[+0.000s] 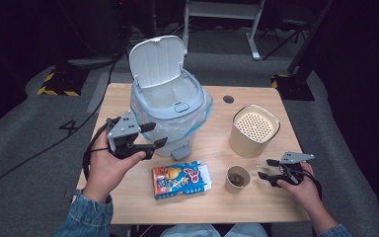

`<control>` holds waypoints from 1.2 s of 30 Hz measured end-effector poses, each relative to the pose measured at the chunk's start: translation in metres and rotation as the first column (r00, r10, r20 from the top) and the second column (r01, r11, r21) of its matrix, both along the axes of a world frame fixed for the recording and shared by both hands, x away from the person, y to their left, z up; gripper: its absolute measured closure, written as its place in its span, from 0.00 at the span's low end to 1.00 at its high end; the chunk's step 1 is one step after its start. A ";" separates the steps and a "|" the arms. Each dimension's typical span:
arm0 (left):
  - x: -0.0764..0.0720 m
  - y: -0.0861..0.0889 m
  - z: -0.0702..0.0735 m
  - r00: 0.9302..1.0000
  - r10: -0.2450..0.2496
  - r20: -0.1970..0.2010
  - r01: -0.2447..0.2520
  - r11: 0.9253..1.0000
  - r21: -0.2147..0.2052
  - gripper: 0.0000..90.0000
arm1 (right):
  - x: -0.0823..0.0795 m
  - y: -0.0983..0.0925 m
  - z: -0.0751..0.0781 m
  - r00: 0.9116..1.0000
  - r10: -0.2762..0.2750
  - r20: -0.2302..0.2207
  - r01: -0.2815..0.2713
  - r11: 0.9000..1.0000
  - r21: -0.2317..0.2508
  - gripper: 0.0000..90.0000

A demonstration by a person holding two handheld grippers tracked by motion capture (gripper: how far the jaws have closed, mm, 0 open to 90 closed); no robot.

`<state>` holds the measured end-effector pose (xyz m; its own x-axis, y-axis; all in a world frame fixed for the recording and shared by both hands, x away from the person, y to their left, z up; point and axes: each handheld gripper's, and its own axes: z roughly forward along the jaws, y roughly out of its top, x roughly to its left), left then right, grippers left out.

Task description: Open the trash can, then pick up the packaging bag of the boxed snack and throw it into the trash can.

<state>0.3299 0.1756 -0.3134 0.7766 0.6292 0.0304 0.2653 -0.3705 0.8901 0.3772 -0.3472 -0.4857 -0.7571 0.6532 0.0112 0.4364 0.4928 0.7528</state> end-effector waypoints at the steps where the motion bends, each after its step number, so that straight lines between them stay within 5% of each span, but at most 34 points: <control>1: -0.002 0.003 -0.004 1.000 0.008 -0.016 -0.008 1.000 0.002 0.45 | -0.001 0.000 0.002 1.000 0.001 0.001 -0.001 1.000 0.005 0.35; 2: -0.005 0.007 -0.009 0.999 0.016 -0.043 -0.015 1.000 0.012 0.47 | -0.003 -0.001 0.005 1.000 0.004 0.005 -0.004 1.000 0.011 0.35; 16: -0.020 0.039 -0.093 0.991 0.054 -0.119 -0.045 0.996 0.072 0.45 | -0.011 0.013 0.048 0.995 0.082 0.056 -0.086 0.993 0.084 0.38; 24: -0.026 0.010 -0.107 0.993 -0.027 -0.118 0.036 0.997 0.074 0.46 | -0.008 0.017 0.039 0.995 0.082 0.054 -0.086 0.992 0.091 0.38; 30: -0.027 -0.020 -0.117 0.985 -0.098 -0.141 0.110 0.991 0.078 0.46 | -0.005 0.015 0.030 0.997 0.078 0.027 -0.080 0.992 0.096 0.38; 36: -0.027 -0.022 -0.127 0.982 -0.094 -0.161 0.108 0.991 0.081 0.47 | -0.007 0.021 0.047 0.992 0.109 0.058 -0.115 0.989 0.095 0.39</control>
<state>0.3028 0.1539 -0.4405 0.8358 0.5473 -0.0443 0.3557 -0.4782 0.8030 0.3700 -0.3260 -0.4384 -0.8266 0.5620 0.0295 0.3412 0.4590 0.8203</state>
